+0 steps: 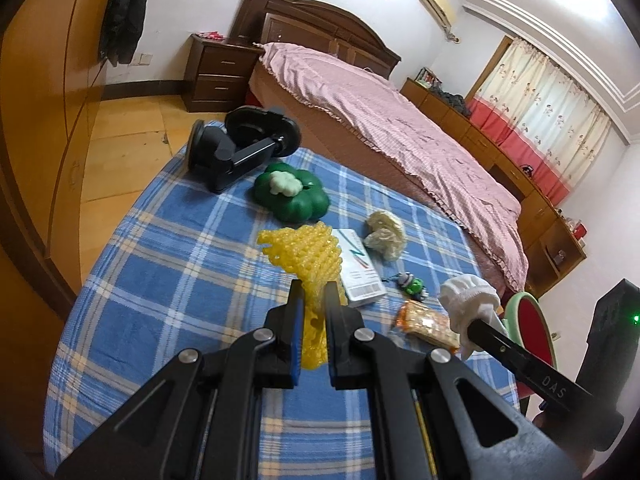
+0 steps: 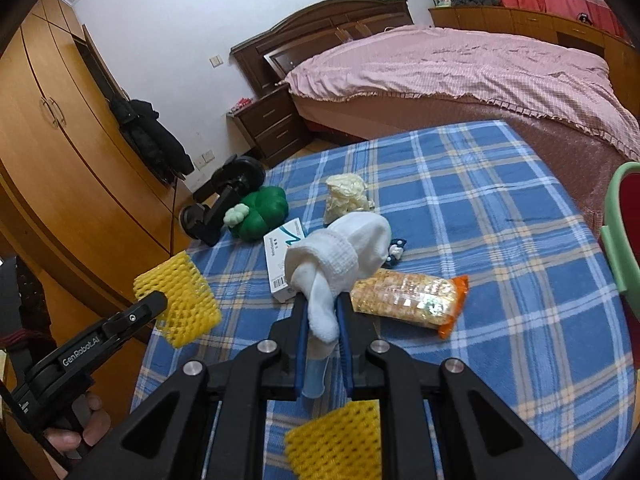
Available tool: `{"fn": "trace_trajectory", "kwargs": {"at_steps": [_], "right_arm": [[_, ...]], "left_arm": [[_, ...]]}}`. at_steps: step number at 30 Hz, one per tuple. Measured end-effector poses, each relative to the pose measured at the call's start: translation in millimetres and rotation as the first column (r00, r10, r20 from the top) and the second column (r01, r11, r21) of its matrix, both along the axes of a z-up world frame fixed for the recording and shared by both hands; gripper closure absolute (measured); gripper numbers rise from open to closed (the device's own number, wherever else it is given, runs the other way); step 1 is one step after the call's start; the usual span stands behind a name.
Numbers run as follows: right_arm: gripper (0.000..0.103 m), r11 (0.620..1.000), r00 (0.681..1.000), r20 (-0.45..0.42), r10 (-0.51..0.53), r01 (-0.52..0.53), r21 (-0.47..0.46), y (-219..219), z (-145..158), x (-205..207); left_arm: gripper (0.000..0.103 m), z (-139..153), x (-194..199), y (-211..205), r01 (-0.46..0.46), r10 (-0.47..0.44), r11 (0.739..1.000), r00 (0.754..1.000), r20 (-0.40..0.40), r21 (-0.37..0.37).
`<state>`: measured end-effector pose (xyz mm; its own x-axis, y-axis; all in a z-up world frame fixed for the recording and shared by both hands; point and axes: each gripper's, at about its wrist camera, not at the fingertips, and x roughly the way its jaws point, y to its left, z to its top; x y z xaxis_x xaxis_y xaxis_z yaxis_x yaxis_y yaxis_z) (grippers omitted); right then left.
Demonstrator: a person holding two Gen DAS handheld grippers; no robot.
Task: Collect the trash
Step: 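Carry the foam net and white sock over the red bucket with both tools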
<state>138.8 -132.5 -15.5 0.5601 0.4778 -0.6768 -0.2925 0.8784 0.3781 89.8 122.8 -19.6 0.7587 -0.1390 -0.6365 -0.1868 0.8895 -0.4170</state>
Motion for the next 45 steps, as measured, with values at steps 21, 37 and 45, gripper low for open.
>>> {"fn": "trace_trajectory", "kwargs": {"at_steps": [21,37,45], "right_arm": [[0.087,0.996,0.996,0.054,-0.077,0.073,0.06,-56,26,-34],[0.087,0.977,0.978,0.079,-0.195,0.187,0.104,-115,35,-48],[0.087,0.954,0.956,0.076,-0.282,0.271,0.128,-157,34,-54]], "left_arm": [[0.095,35,-7,-57,0.135,-0.136,0.991,0.989,0.057,0.012],[0.095,55,1,-117,0.274,-0.276,0.961,0.958,0.072,0.045],[0.095,63,10,-159,0.346,-0.351,0.935,0.933,0.077,0.074]]}}
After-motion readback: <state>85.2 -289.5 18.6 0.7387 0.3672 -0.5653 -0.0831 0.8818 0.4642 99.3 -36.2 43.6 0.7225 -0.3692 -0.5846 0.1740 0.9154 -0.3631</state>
